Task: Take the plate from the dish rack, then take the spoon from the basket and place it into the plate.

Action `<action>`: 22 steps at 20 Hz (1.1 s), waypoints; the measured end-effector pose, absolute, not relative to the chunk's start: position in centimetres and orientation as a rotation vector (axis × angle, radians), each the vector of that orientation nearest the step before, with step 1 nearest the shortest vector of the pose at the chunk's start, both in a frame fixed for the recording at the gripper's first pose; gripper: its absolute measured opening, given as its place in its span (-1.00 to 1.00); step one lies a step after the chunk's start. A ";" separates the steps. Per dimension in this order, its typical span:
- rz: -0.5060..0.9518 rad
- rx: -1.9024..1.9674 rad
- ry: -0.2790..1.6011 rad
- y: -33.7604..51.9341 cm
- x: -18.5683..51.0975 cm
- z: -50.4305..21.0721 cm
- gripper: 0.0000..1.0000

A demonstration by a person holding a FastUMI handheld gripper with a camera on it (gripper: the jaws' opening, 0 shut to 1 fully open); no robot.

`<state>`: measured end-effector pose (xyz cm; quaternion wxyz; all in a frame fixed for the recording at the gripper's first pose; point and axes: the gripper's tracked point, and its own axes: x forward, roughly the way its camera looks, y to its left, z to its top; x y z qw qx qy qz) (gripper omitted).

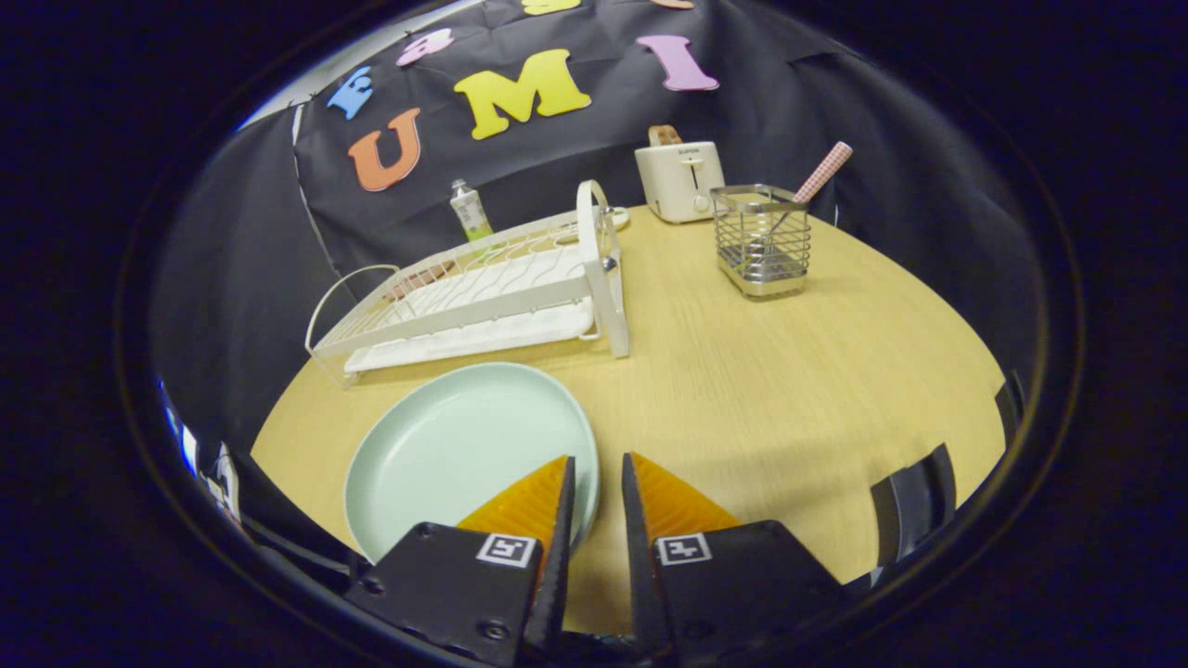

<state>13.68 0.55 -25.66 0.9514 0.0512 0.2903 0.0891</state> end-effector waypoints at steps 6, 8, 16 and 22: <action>0.111 0.032 0.376 -2.6 15.7 -22.4 0.84; 0.118 0.069 0.318 -3.5 16.5 -20.8 0.90; 0.028 -0.027 0.097 -11.2 20.8 -14.3 1.00; -0.042 0.012 0.099 -15.9 25.8 -13.2 1.00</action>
